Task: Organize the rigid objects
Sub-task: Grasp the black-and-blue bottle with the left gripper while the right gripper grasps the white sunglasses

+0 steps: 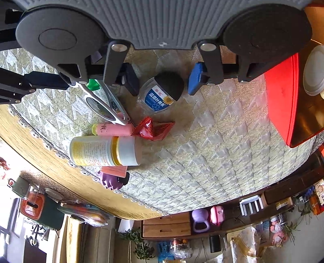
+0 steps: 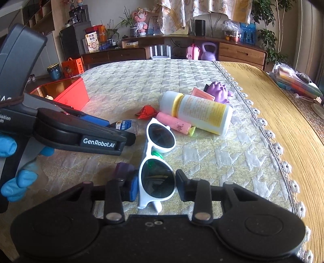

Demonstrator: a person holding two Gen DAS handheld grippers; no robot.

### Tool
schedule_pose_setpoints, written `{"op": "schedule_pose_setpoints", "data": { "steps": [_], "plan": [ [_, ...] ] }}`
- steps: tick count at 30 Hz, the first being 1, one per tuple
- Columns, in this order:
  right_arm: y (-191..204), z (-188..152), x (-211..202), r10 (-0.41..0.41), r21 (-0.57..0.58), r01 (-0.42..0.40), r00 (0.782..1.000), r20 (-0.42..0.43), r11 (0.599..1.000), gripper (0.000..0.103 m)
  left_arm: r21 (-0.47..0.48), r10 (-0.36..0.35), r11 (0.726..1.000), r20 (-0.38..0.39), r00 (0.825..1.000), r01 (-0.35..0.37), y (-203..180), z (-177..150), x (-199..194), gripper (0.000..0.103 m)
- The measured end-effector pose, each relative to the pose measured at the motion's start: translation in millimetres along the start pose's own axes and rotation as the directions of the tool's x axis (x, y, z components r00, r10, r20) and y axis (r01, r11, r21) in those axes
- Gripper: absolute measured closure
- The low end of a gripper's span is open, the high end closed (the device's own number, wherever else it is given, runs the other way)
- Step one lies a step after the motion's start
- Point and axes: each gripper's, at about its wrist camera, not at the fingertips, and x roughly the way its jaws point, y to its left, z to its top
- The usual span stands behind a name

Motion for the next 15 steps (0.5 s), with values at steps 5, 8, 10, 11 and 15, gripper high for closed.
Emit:
{"op": "schedule_pose_setpoints", "data": {
  "steps": [5, 8, 10, 11, 15],
  "plan": [
    [-1, -2, -6, -0.009, 0.026, 0.008, 1.000, 0.022, 1.000, 0.067, 0.015, 0.024, 1.000, -0.006, 1.000, -0.024, -4, 0, -4, 0.056],
    [-4, -2, -13, -0.006, 0.052, 0.003, 0.999, 0.042, 0.999, 0.067, -0.023, 0.006, 1.000, -0.019, 1.000, -0.007, 0, 0, -8, 0.056],
    [-5, -2, -18, -0.006, 0.066, 0.003, 0.999, 0.051, 0.998, 0.067, -0.027, 0.004, 1.000, -0.015, 1.000, -0.005, 1, -1, -13, 0.056],
    [-5, -2, -20, -0.008, 0.069, 0.004, 0.998, 0.055, 0.998, 0.067, -0.029, 0.005, 1.000, -0.015, 1.000, -0.006, 2, -2, -16, 0.056],
    [-2, -2, -32, -0.009, 0.079, 0.003, 0.997, 0.072, 0.997, 0.067, -0.053, 0.007, 0.999, -0.016, 1.000, -0.007, 7, -4, -29, 0.060]
  ]
}}
